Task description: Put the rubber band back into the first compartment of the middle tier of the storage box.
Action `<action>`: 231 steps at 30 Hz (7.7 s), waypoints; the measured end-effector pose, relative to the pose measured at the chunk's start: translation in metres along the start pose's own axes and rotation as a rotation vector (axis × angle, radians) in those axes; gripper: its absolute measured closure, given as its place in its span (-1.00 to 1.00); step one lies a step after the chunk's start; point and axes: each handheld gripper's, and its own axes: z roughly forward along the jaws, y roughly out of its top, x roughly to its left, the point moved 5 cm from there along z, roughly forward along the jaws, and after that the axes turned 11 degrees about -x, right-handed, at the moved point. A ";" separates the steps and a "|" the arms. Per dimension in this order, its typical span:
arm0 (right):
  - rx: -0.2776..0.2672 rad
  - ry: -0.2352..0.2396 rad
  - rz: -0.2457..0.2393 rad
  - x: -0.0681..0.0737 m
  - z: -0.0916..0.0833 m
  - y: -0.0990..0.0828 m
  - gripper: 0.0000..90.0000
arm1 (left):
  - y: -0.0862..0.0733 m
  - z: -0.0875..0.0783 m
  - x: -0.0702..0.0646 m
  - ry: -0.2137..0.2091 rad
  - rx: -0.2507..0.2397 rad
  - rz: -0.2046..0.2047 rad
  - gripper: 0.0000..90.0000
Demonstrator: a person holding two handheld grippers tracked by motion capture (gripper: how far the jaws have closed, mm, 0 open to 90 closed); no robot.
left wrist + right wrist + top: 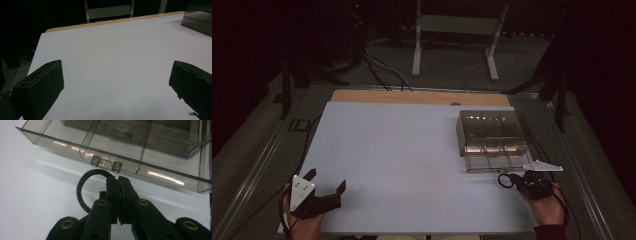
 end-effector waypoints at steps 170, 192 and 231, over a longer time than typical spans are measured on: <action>-0.095 0.095 0.019 0.043 0.047 0.068 0.97 | 0.000 0.000 0.002 -0.001 -0.004 -0.008 -0.98; -0.067 0.091 0.009 0.051 0.062 0.058 0.97 | -0.001 0.001 0.001 -0.005 0.000 -0.006 -0.98; -0.047 0.086 0.003 0.054 0.071 0.053 0.33 | -0.002 0.002 0.000 -0.009 0.009 -0.006 -0.98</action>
